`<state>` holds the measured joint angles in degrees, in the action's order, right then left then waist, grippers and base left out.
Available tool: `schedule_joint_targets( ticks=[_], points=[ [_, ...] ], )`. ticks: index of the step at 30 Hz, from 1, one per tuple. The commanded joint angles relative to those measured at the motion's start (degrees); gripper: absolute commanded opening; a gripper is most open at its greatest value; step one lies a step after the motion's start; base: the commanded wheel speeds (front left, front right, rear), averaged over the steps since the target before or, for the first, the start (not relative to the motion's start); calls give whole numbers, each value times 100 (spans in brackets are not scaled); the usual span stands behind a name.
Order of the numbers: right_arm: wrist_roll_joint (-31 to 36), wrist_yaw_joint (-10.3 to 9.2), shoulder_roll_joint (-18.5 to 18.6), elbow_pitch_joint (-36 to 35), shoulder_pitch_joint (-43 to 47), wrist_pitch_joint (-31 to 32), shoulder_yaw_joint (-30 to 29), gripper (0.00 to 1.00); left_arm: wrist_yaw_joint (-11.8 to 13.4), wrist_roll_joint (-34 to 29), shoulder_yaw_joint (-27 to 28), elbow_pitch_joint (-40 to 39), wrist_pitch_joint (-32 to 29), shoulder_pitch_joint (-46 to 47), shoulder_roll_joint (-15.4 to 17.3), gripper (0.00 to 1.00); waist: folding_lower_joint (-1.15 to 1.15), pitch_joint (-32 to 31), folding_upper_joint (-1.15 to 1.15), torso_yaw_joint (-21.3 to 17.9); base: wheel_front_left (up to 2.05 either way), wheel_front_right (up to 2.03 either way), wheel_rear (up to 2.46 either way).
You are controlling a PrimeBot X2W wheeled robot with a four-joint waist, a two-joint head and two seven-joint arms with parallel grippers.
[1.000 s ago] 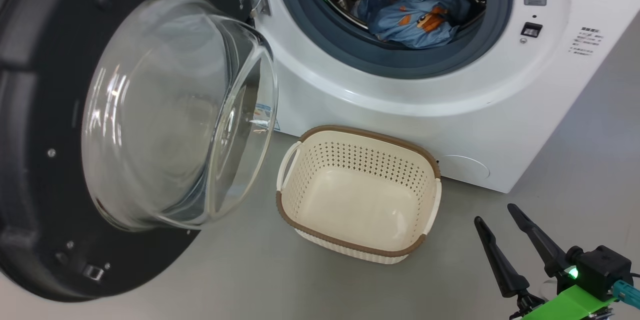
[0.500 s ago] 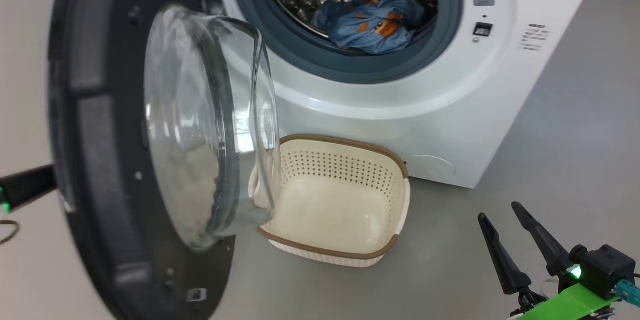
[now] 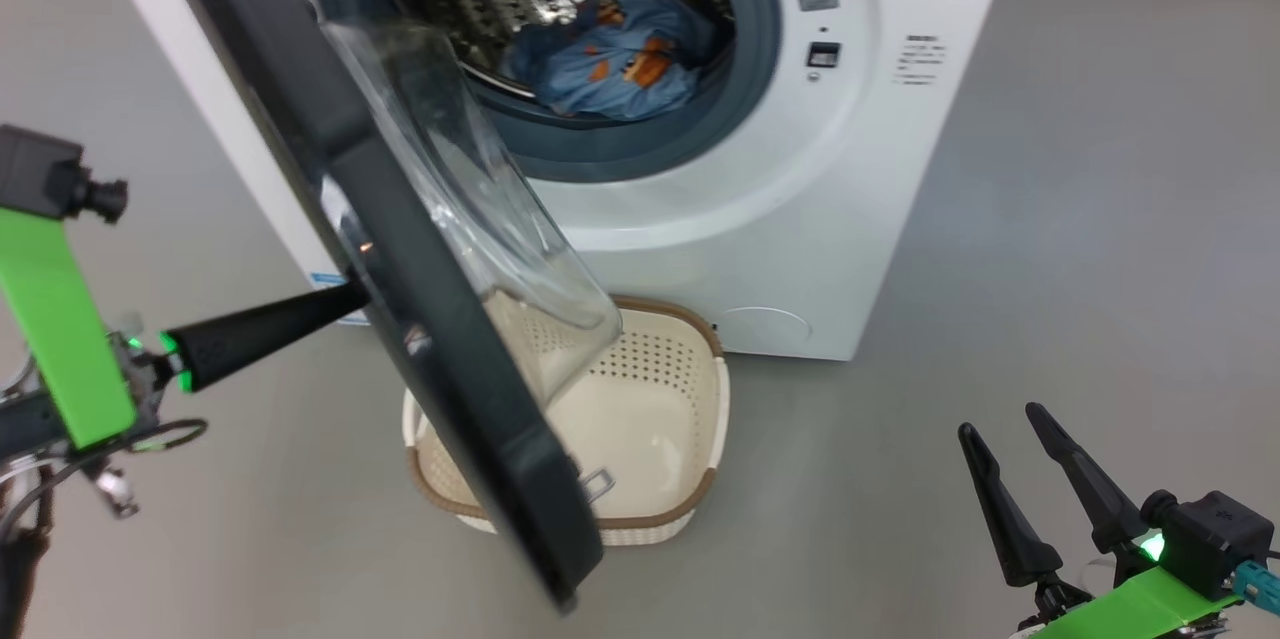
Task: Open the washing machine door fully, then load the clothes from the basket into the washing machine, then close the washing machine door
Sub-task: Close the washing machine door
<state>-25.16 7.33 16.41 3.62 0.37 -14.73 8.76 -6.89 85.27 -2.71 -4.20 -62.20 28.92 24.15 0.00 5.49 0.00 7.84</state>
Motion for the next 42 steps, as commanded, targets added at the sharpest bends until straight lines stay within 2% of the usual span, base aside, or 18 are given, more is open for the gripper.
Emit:
schedule_joint_targets(
  ticks=[1,8,19,28,36,39,42],
  points=[
    [61,16,64,-130,30,-27,99,100,-57,-87,159,-192,103,412,107,0,0,49,0,-277,0,0,0],
    [53,16,31,-138,-49,-27,84,100,-58,-361,-34,-4,515,804,-152,0,0,161,0,-584,0,0,0],
    [51,16,-74,-136,-179,-27,31,100,-59,-845,-428,678,1579,1549,-394,0,0,321,0,-896,0,0,0],
    [70,16,-113,-133,-192,-27,-34,100,-59,-783,-744,849,2095,1556,-268,0,0,322,0,-875,0,0,0],
    [70,16,-104,-112,-111,-27,-62,100,-59,-658,-777,776,2552,984,-43,0,0,175,0,-762,0,0,0],
    [78,16,-101,-124,-60,-27,-100,100,-59,-688,-780,754,2793,642,53,27,0,136,0,-706,0,0,0],
    [86,16,-89,-131,-2,-27,-135,100,-59,-758,-844,740,3034,284,152,62,0,84,0,-644,0,0,0]
  ],
)
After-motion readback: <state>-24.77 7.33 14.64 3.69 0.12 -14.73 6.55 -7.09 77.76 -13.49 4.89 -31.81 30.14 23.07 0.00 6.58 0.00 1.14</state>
